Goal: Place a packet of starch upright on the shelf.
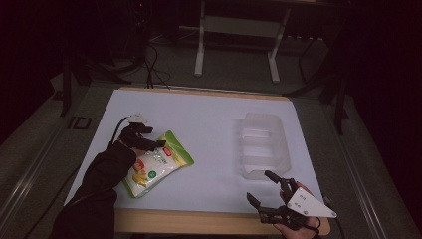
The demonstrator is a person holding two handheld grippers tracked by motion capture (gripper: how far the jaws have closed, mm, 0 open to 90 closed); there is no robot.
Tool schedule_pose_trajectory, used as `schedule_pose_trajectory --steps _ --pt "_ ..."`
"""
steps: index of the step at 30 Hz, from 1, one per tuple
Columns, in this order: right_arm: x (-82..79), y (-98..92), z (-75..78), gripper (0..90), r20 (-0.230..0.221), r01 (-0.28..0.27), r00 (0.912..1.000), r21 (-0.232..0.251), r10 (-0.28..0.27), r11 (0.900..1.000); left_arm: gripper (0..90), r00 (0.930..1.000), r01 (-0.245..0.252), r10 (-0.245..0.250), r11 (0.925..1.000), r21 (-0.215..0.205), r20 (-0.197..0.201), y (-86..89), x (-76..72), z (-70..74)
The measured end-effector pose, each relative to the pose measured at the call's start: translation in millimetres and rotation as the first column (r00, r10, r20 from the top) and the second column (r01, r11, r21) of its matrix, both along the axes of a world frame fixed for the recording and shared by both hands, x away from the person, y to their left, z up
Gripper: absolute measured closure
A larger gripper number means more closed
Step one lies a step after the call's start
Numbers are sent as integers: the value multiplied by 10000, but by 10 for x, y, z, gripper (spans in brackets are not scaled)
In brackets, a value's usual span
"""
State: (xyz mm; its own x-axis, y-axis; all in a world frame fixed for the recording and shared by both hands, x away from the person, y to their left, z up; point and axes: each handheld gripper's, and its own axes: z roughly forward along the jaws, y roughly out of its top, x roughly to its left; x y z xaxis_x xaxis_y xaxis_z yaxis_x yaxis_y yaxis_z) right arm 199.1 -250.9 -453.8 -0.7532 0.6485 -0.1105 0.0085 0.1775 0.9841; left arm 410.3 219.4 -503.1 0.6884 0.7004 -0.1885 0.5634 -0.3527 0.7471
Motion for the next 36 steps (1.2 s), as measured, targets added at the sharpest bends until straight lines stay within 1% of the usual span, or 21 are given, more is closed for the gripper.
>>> schedule_pose_trajectory --steps 1,2,3,5,7,8,10,13,16,17,18,19,20,23,24,25,28,29,31,33,36 --pt "0 0 0 161 0 0 10000 0 0 10000 110 10000 0 0 10000 0 0 0 0 0" --pt "0 0 -3 146 108 81 9999 -4 -81 10000 110 9995 38 -35 10000 89 -307 5 45 -64" --pt "5 -1 -6 147 47 26 10000 17 -26 10000 110 9990 104 -98 9998 140 -445 7 66 -90" --pt "11 1 -15 144 32 30 10000 -59 -29 10000 126 9985 154 -139 9995 283 -520 9 95 -131" --pt "17 6 -26 142 42 47 10000 -151 -46 9999 151 9960 262 -244 9995 198 -864 20 131 -168" --pt "19 8 -30 142 13 48 10000 -166 -48 9999 151 9953 235 -206 9993 293 -946 18 143 -182" --pt "21 10 -32 146 -129 -23 9999 -152 21 9999 163 9931 425 -375 9982 428 -1114 11 162 -204" --pt "25 17 -39 178 -207 -113 9997 -157 109 9998 189 9905 582 -529 9976 379 -1266 2 170 -216" --pt "18 30 -44 184 -285 -179 9994 -208 173 9996 221 9858 774 -709 9963 376 -1524 -19 168 -220" --pt "16 33 -42 186 -262 -198 9995 -222 192 9996 233 9828 903 -841 9955 304 -1644 -25 168 -221" --pt "13 35 -40 187 -247 -225 9995 -230 219 9995 261 9821 952 -867 9945 437 -1670 -36 165 -218" --pt "9 38 -39 188 -246 -256 9994 -229 250 9994 269 9791 1007 -919 9941 403 -1813 -47 163 -216" --pt "7 40 -38 187 -232 -281 9993 -234 276 9993 325 9749 1105 -1021 9934 319 -1977 -53 160 -213" --pt "9 46 -42 188 -257 -298 9992 -241 292 9993 415 9669 1229 -1052 9904 629 -2322 -101 151 -187" --pt "10 47 -43 188 -261 -295 9992 -244 289 9993 443 9662 1224 -1004 9893 796 -2375 -121 146 -175" --pt "10 47 -43 187 -256 -288 9993 -242 282 9993 465 9651 1285 -1012 9867 998 -2417 -146 136 -156" --pt "14 44 -41 196 -291 -284 9992 -197 278 9994 550 9679 1593 -1175 9706 1806 -2222 -242 87 -98" --pt "14 41 -41 203 -256 -249 9994 -207 244 9995 586 9700 1641 -1193 9642 2083 -2118 -273 70 -81" --pt "13 37 -35 223 -264 -240 9994 -182 235 9995 668 9744 1629 -1164 9552 2473 -1921 -310 43 -54" --pt "6 35 -29 274 -317 -221 9993 -208 215 9995 749 9770 1655 -1205 9487 2695 -1758 -339 11 -38" --pt "1 48 -32 290 -282 -243 9993 -450 231 9987 786 9807 1555 -1146 9484 2762 -1586 -348 -10 -28"
